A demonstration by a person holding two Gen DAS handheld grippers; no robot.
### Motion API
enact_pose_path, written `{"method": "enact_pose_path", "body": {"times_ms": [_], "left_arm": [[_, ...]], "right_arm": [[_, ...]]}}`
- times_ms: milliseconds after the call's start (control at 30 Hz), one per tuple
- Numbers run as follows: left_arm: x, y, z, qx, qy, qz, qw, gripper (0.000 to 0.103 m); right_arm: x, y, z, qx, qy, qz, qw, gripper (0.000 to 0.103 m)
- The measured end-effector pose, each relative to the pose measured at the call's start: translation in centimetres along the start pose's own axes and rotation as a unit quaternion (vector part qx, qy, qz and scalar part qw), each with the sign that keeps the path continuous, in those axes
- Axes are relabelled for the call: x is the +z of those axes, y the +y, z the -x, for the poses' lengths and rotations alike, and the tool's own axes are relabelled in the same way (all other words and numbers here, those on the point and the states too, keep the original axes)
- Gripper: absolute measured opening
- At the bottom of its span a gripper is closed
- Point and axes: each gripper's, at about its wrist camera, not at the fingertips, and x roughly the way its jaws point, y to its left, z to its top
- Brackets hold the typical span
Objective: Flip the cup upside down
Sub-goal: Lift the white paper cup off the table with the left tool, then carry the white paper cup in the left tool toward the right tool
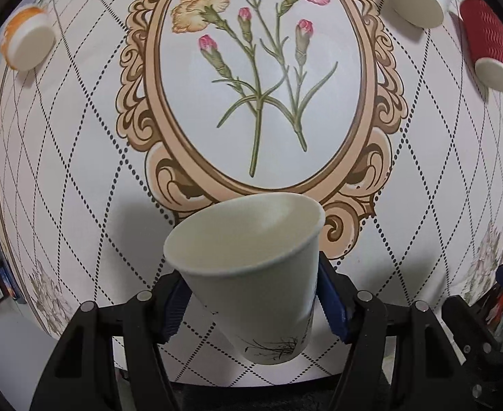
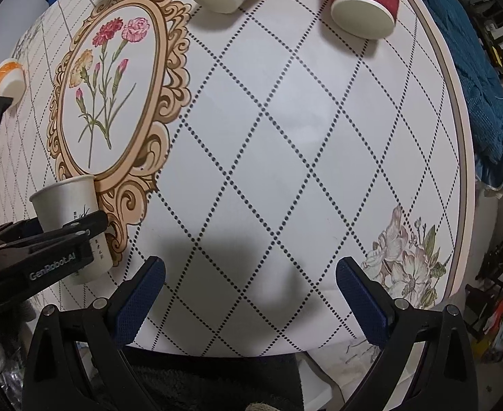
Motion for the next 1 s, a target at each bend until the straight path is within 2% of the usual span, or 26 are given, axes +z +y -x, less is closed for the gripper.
{"method": "enact_pose_path", "body": {"times_ms": [233,367,500,567,633,733,800,1000], "left_arm": [[1.2,-3.4,-0.9,0.011,-0.008,-0.009,0.9999,0.067],[2.4,-5.1,-2.6,0.002,-0.002,0.002,1.0000,0.067],[2.1,-1.4,-3.5,-0.005,-0.002,0.007,1.0000,0.077],[2.0,-0.9,-4.0,-0.007,-0.001,0.006,1.0000,0.082],[1.8,-1.3,-4.2,-0.009,-0.002,0.007,0.9999,0.083],[1.2,-1.8,-3.8,-0.011,-0.003,0.010,0.9999,0.083],[1.3,-3.1,-1.8,-0.009,-0.005,0.013,0.9999,0.083],[0.0,-1.4,2.2,-0.008,-0.025,0.026,0.9993,0.083]], "right_arm": [[-1.6,-2.7,-0.9,-0.001,-0.002,-0.005,1.000,0.102],[-0.5,-2.4,-0.7,-0.002,-0.005,-0.006,1.000,0.102],[-0.2,-2.6,-0.8,-0.004,-0.003,-0.010,1.000,0.102],[0.1,-2.7,-1.1,-0.004,-0.003,-0.013,1.000,0.102],[0.1,-3.1,-0.9,-0.004,-0.002,-0.015,1.000,0.102],[-0.1,-4.0,-0.9,-0.004,-0.002,-0.017,1.000,0.102],[-0.2,-4.3,-0.4,-0.004,-0.001,-0.020,1.000,0.102],[-0.5,-4.2,0.4,0.000,-0.008,-0.020,1.000,0.102]]}}
